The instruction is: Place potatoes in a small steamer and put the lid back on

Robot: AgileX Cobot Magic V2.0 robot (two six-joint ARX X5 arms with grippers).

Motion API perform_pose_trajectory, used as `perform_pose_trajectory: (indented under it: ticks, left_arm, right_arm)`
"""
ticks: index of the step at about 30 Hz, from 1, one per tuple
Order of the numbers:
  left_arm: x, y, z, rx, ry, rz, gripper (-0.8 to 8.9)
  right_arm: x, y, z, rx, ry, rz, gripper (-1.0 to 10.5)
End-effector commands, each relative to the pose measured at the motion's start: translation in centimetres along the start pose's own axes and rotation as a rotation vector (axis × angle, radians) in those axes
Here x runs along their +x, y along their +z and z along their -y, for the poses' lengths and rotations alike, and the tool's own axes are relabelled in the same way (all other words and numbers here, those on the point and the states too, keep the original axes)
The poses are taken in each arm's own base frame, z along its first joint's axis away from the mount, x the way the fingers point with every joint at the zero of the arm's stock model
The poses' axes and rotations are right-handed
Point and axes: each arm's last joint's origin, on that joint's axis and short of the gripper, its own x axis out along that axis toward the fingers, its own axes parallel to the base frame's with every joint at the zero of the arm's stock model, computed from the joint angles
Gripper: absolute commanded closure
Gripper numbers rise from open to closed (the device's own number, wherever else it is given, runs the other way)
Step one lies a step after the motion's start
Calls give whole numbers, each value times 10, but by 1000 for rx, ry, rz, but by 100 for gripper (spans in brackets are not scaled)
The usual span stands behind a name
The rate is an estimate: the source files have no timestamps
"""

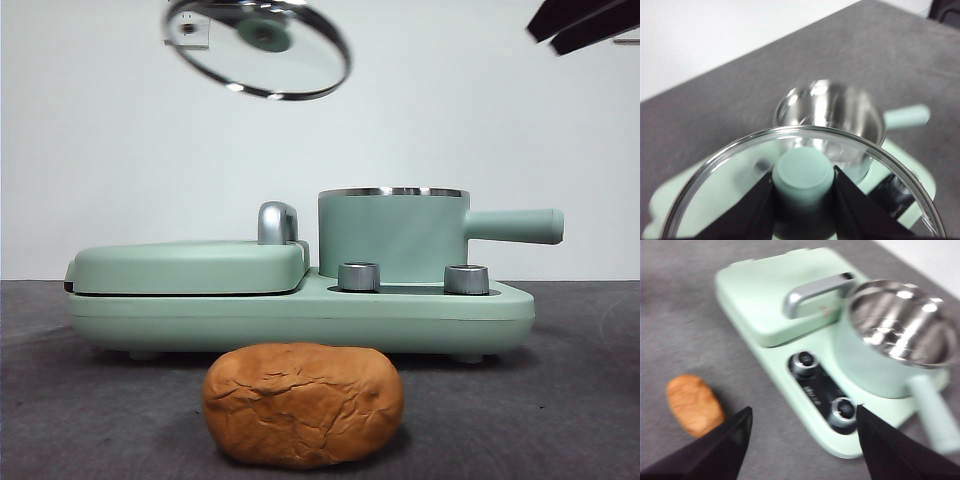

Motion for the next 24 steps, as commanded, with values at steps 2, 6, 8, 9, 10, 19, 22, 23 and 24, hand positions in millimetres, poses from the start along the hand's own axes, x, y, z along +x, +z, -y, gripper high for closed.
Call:
perform_pose_trajectory:
  ticks: [2, 6, 8, 9, 10, 19, 22, 23, 24]
  left_arm:
    - [-19, -18, -5, -36, 51, 12, 798]
    - [-39, -42, -13, -72, 107, -2, 798]
    - [-48, -49, -18, -85, 137, 0, 798]
    - [-53, -51, -20, -90, 149, 3, 799]
    - [-57, -53, -22, -95, 160, 4, 799]
    - [-76, -52, -33, -117, 227, 45, 799]
    - [-77, -52, -34, -120, 233, 44, 799]
    - [-77, -52, -34, -120, 233, 45, 799]
    - [-77, -52, -34, -120, 233, 46, 799]
  right_arm:
    - [17, 6, -6, -45, 84, -31, 604]
    - [41, 6, -15, -92, 174, -85, 576]
    - [54, 5, -20, -104, 216, -106, 556]
    - [60, 5, -22, -112, 236, -118, 555]
    - [66, 5, -25, -120, 255, -130, 555]
    - [124, -8, -52, -182, 400, -244, 555]
    - [138, -15, -60, -198, 434, -288, 555]
    - [144, -18, -63, -210, 448, -305, 555]
    - [148, -21, -65, -220, 458, -316, 555]
